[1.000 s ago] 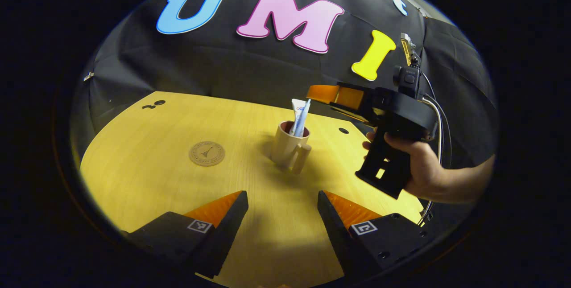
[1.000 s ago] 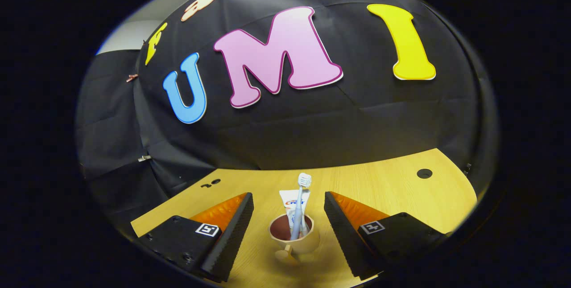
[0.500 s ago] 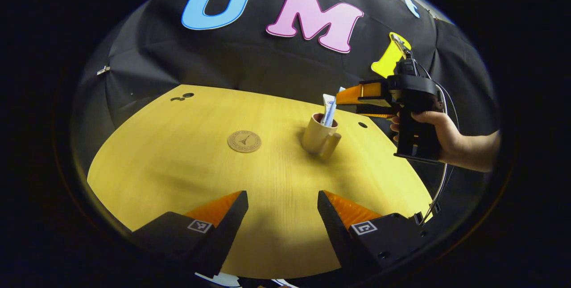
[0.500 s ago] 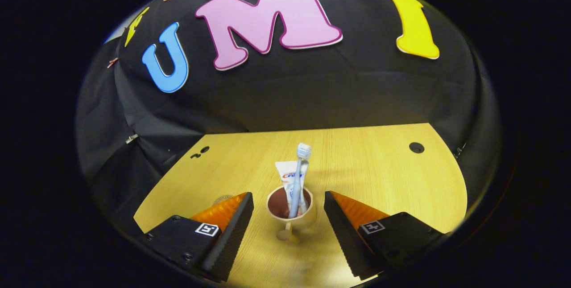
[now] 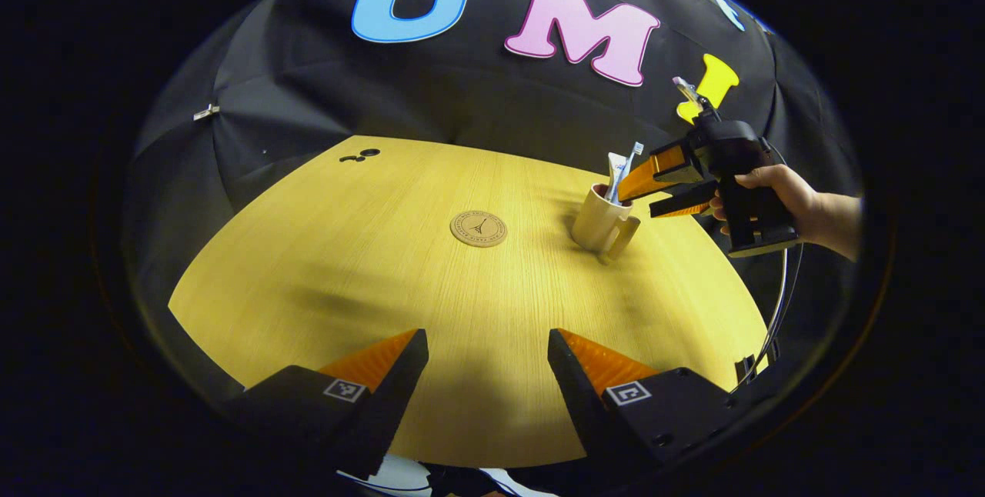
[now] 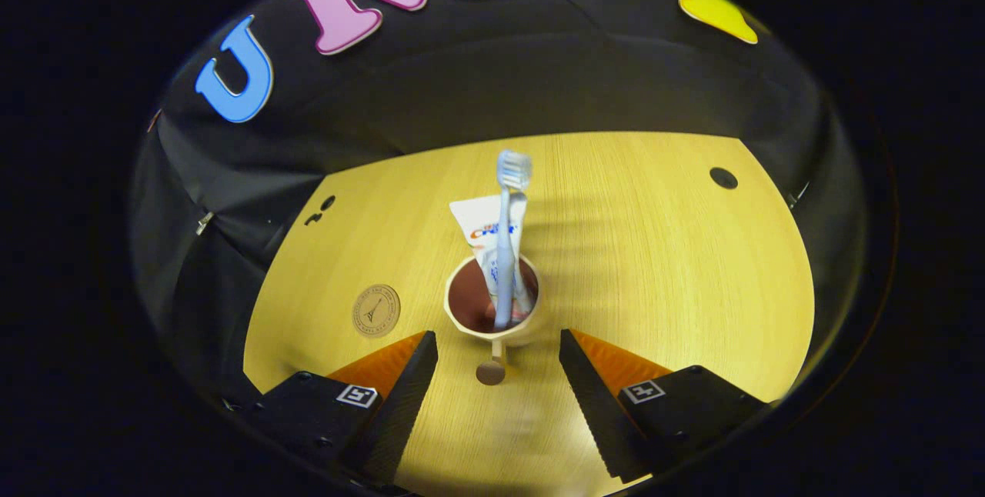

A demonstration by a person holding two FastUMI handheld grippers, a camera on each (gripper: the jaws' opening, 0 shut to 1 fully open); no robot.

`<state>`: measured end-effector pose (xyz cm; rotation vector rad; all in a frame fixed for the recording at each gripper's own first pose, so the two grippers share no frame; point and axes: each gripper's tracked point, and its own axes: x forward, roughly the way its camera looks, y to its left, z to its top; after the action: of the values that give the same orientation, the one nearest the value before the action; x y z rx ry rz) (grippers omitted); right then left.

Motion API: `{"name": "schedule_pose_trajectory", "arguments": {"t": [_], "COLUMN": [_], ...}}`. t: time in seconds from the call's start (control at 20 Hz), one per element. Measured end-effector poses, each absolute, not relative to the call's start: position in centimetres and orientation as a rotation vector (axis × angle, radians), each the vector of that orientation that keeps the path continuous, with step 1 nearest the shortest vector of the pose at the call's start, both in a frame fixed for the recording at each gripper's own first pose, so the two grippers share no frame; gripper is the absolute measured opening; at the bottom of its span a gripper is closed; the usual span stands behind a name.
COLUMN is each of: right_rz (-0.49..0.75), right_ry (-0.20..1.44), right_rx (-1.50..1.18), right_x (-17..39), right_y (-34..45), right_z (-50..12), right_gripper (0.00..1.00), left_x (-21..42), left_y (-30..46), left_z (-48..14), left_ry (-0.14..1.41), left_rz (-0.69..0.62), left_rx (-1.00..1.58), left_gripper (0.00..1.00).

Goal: Put the toothbrush and toothpaste on the desktop into the cup, then pick up the cup and place it on the coaster on the desktop.

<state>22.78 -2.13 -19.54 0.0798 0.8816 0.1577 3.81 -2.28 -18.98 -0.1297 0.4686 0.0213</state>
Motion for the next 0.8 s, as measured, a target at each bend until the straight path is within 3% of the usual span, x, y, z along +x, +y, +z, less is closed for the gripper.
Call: {"name": "schedule_pose_trajectory", "arguments": {"t": [0.55, 0.8], "right_rz": [0.123, 0.12], "right_ry": [1.146, 1.187], "right_rx": [-0.08, -0.122], "right_x": [23.7, 23.9], "right_y": [-1.9, -1.2], "right_z": [-25.9, -26.8], "right_gripper": [0.98, 0.96], "left_x": [3.8, 3.9], "left_y": [-0.2, -0.8], "left_z": [-20.1, -20.7], "left_ry": [0.513, 0.534], "left_rz": [0.037, 0.018], "left_rx": [-0.159, -0.157], "left_gripper": [0.98, 0.97]}}
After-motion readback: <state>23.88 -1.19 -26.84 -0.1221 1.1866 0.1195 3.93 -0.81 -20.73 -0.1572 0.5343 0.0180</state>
